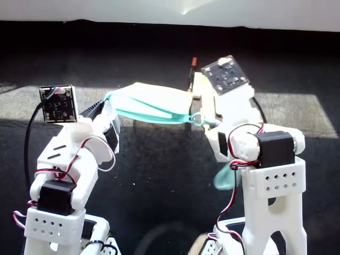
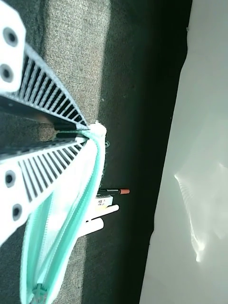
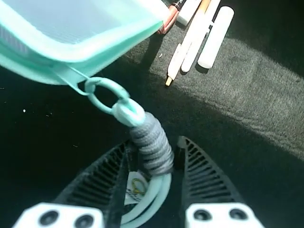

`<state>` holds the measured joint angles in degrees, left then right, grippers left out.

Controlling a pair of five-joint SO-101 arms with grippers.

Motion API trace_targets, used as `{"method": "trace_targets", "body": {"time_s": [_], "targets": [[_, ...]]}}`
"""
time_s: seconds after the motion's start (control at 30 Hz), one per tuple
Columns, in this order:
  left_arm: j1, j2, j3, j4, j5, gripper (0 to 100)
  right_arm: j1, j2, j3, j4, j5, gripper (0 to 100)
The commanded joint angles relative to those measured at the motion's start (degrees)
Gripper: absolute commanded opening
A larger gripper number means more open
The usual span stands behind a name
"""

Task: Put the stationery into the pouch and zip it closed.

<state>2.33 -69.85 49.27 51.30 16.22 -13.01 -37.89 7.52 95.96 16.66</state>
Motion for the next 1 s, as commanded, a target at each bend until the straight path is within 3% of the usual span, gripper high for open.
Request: {"method": "trace_targets", "body": {"time_s": [0.0,0.33,0.47,0.57,0.77,0.97], "targets": [[-0.48,-1.36,-3.12,0.09,0.18,1,1.19,-1.63,-0.57,0.48,-2.29,27.2],[-0.84,-2.42,-4.97,0.62,0.44,1,1.54,-0.48,-9.01,0.04,-2.64,27.2],[-0.92,-5.85,-7.16,2.2,0.26,1,2.59,4.53,-9.45,-5.14,-11.08,27.2],[-3.91,-7.87,-5.05,1.93,-0.62,1,2.77,11.74,-12.18,-9.01,-16.0,25.0],[-8.66,-8.92,2.59,-1.41,-14.15,1,2.77,32.48,-26.77,-8.48,-16.7,17.8],[-8.92,-8.92,7.6,-4.92,-8.62,1,-1.54,53.58,-43.12,-7.96,-16.97,17.8]]}}
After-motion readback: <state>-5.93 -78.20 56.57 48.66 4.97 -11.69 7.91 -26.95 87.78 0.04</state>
